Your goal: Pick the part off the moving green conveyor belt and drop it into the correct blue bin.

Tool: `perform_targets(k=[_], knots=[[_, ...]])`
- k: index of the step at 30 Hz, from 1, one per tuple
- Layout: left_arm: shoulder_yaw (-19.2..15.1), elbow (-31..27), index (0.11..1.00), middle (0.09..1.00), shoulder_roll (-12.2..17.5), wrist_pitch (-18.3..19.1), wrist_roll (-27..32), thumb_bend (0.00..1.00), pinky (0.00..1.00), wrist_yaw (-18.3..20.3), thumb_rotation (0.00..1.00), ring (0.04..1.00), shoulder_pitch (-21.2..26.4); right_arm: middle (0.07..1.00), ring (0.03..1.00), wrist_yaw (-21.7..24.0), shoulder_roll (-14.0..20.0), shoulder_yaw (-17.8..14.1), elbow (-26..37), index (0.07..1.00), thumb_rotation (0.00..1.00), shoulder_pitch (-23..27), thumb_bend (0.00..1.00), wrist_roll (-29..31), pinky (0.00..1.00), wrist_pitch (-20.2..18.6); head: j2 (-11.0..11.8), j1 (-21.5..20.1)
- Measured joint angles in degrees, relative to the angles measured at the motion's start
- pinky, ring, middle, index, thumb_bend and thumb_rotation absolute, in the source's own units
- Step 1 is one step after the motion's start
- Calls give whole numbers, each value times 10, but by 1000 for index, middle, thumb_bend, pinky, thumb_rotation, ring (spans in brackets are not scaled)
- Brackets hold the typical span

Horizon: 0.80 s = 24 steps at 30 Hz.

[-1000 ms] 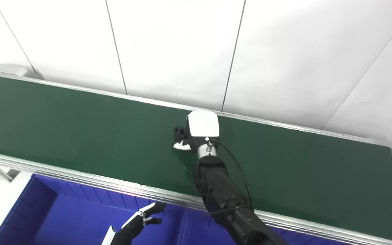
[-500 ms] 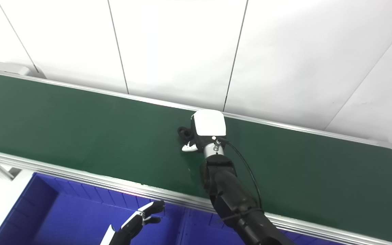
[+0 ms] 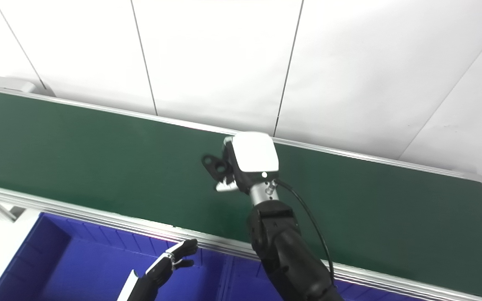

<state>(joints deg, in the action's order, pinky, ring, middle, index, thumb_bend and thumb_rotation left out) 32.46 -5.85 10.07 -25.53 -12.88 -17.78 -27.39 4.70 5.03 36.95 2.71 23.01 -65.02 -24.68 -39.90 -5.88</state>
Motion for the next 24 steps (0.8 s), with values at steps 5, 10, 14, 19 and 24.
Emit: perform_targets(k=[5,10,14,19,24], knots=[[10,1,853,830,20,0,4,712,797,-23,771,825,10,244,158,45,0,-14,112,479,155,-57,506,-48,103,-4,-14,-33],[8,0,845,810,34,0,27,760,760,-41,787,812,17,251,163,51,24,-43,177,480,154,-167,508,-77,103,-3,-40,-86],[-11,-12,844,800,36,0,29,759,765,-46,811,816,25,241,156,54,22,-50,241,484,152,-270,508,-100,98,-1,-62,-136],[-43,-27,870,819,47,0,57,711,843,-31,873,850,26,249,161,62,-4,-51,287,483,155,-368,507,-157,99,5,-93,-206],[-80,-29,898,840,57,0,112,726,933,28,866,887,31,257,168,66,-33,-59,325,483,156,-440,507,-196,109,24,-116,-249]])
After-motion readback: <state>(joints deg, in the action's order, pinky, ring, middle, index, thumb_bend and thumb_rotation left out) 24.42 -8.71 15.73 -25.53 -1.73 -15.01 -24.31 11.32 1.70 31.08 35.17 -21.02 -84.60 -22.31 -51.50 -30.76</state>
